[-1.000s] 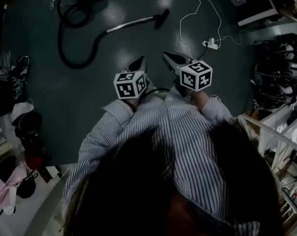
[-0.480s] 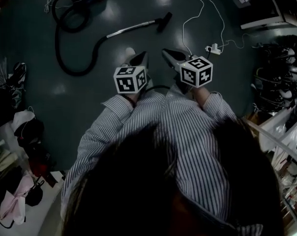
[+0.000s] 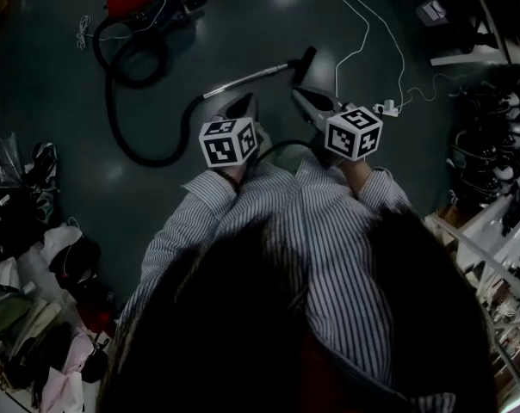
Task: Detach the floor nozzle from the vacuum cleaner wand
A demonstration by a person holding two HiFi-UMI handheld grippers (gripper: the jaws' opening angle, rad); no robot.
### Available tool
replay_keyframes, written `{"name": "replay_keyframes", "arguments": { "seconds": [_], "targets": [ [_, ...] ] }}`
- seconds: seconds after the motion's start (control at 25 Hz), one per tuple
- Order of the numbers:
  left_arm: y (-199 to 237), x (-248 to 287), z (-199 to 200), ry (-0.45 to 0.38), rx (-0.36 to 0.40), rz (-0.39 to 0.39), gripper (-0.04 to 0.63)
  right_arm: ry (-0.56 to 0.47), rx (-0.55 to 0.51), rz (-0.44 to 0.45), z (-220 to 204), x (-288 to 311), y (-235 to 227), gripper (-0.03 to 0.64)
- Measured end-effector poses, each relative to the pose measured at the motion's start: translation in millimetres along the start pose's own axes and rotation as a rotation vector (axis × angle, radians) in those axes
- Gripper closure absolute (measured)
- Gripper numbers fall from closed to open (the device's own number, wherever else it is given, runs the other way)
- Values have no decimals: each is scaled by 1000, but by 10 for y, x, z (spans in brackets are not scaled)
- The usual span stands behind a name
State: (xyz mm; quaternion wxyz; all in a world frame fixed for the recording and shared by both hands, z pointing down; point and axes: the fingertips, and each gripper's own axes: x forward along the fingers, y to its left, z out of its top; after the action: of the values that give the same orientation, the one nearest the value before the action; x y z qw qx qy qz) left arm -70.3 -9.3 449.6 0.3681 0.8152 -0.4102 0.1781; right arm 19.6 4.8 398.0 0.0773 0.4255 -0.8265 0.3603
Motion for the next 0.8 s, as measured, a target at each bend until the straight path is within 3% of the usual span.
{"name": "replay_keyframes", "arguments": {
  "seconds": [0.2, 0.56, 0.8],
  "targets": [
    [291, 219, 281, 6, -28, -4, 589, 38, 33, -11, 101, 357, -129, 615],
    [437, 474, 376, 52, -14, 9, 589, 78, 83, 9, 243, 698, -365, 615],
    [556, 661, 321, 89, 10, 1, 589, 143, 39, -17, 166, 937, -565, 615]
  ]
}}
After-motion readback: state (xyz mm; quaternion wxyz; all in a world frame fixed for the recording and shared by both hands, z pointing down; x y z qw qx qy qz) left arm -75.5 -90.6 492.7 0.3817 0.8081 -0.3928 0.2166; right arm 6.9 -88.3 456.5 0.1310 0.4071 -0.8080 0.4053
